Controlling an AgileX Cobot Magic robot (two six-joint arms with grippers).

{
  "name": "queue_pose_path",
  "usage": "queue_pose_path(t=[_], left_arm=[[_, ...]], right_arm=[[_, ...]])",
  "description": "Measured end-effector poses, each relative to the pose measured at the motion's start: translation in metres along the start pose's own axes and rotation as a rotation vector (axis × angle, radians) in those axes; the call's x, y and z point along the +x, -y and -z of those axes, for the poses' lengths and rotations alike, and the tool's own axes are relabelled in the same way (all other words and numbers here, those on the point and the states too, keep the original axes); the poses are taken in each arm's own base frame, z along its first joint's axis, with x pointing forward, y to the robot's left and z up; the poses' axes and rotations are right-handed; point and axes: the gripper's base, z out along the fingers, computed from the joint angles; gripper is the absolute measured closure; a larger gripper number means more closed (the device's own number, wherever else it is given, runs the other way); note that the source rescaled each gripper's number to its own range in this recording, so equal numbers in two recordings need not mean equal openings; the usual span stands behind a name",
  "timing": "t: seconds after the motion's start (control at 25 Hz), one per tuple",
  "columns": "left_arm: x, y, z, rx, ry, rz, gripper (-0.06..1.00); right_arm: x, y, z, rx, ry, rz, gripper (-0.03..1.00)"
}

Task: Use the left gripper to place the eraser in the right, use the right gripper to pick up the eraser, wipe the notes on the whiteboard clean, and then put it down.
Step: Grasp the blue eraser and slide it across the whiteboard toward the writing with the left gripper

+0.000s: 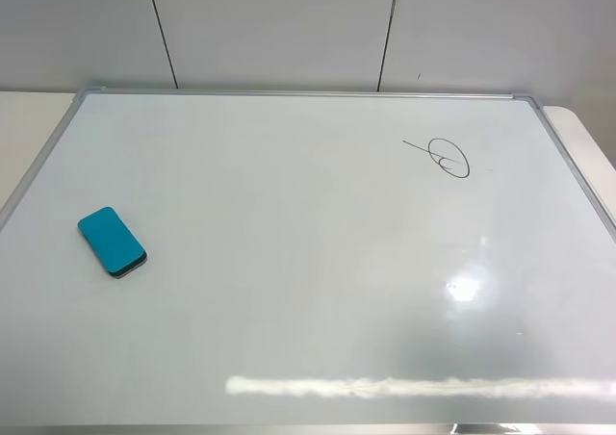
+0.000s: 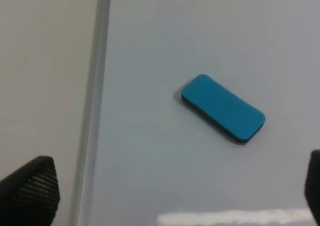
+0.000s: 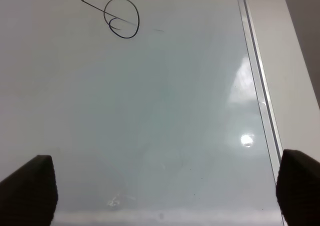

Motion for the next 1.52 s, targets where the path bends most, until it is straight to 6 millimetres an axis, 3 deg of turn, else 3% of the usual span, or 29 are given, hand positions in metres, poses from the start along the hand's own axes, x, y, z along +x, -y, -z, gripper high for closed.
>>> queue_pose_path(t=[0.6,0.84,1.0,1.08,1.16,1.32,1.36,1.52], left_arm=[[-0.003,0.000,-0.004,0.000,-0.031,0.010,-0.06],[-0.044,-0.001,-0.032,-0.014,-0.205,-0.024,-0.06],[-0.082,-0.001,-0.073,-0.017,-0.375,-0.093,-0.04],[-0.097,0.000,-0.101,-0.012,-0.469,-0.104,0.06],[-0.110,0.001,-0.128,-0.007,-0.534,-0.112,0.26],[-0.116,0.007,-0.188,0.028,-0.641,-0.095,0.76],[-0.114,0.008,-0.201,0.040,-0.656,-0.090,0.84],[-0.101,0.016,-0.240,0.096,-0.702,-0.059,0.93]], right_arm=[[0.000,0.000,0.000,0.000,0.000,0.000,0.24],[0.000,0.000,0.000,0.000,0.000,0.000,0.24],[0.000,0.000,0.000,0.000,0.000,0.000,0.24],[0.000,0.000,0.000,0.000,0.000,0.000,0.24],[0.000,0.000,0.000,0.000,0.000,0.000,0.24],[0.000,0.000,0.000,0.000,0.000,0.000,0.24],[0.000,0.000,0.000,0.000,0.000,0.000,0.24],[0.000,0.000,0.000,0.000,0.000,0.000,0.24]])
